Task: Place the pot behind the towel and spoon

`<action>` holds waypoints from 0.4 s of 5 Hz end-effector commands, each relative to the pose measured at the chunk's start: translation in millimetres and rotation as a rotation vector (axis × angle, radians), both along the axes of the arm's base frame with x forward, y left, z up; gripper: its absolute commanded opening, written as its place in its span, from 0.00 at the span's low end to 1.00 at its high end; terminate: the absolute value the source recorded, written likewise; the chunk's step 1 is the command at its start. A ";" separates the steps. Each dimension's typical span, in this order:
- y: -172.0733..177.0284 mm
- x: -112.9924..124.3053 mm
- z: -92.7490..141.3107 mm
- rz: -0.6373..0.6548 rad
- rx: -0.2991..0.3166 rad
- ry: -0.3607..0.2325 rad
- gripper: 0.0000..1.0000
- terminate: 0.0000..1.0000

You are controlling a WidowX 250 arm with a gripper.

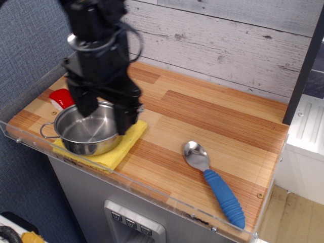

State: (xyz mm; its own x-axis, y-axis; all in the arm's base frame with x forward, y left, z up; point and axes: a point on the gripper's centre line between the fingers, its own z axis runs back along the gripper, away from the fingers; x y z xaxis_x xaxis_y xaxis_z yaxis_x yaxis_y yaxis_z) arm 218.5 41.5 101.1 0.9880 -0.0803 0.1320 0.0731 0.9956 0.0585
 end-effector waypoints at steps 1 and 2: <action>10.6 9.1 -27.0 -0.084 0.038 0.014 1.00 0.00; 16.1 10.0 -39.3 -0.090 0.071 0.075 1.00 0.00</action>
State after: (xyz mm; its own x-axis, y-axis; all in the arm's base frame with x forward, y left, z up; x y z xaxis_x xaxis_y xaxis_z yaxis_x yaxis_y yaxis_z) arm 222.5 56.8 51.9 0.9848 -0.1733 0.0104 0.1712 0.9796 0.1054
